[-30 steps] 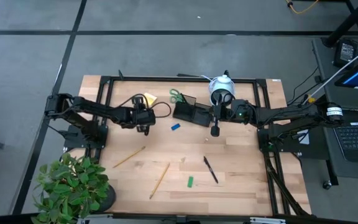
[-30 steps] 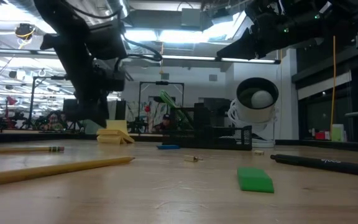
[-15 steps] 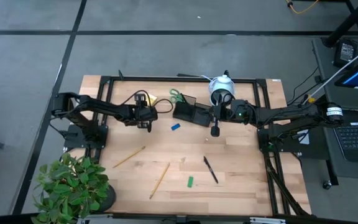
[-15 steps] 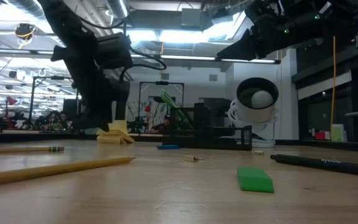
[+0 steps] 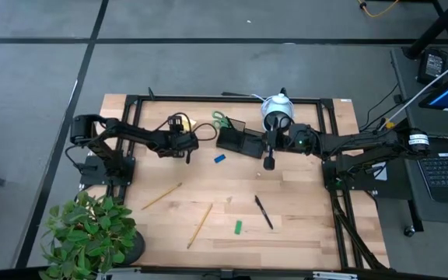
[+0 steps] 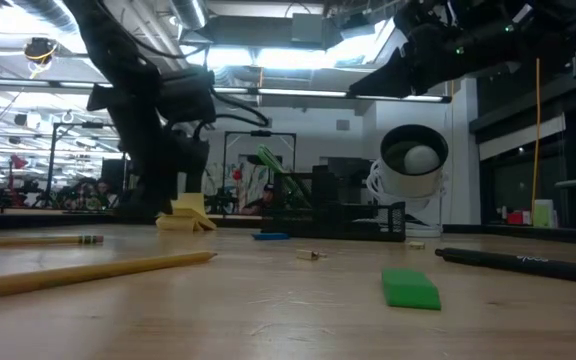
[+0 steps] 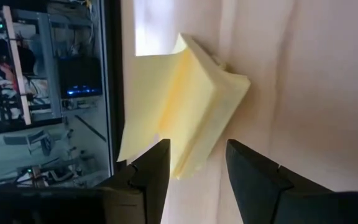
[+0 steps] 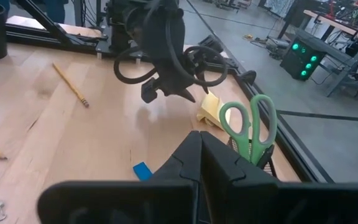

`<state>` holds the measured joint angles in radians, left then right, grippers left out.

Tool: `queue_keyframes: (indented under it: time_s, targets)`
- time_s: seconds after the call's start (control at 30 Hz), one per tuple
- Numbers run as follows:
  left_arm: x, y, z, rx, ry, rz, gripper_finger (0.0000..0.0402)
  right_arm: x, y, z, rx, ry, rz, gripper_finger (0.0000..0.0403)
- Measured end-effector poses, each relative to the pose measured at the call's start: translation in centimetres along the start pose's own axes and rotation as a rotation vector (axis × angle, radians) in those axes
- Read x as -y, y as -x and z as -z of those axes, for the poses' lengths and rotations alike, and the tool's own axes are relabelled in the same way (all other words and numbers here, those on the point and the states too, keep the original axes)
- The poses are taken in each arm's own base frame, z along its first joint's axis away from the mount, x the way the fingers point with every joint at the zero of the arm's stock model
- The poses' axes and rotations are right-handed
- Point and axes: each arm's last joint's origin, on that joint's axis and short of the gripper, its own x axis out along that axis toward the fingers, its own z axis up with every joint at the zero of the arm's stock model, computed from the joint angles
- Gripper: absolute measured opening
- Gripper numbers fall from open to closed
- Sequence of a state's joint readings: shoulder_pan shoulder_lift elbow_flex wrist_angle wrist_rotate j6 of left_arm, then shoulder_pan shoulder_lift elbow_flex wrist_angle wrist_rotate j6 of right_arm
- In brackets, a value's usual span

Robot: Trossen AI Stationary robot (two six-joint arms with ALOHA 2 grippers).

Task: Pick and place office supplies into organizer
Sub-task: Put the yellow sticky notes into the black desk organizer

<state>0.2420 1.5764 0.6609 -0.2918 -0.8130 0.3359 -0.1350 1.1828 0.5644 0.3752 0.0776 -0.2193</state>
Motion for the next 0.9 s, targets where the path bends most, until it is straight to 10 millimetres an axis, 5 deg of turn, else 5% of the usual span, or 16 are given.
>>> queue_keyframes:
  time_s: [0.9]
  targets:
    - [-1.6, -2.0, 0.4, 0.022, 0.040, 0.132, 0.0123, 0.0, 0.0, 0.0, -0.002, -0.001, 0.000, 0.0008]
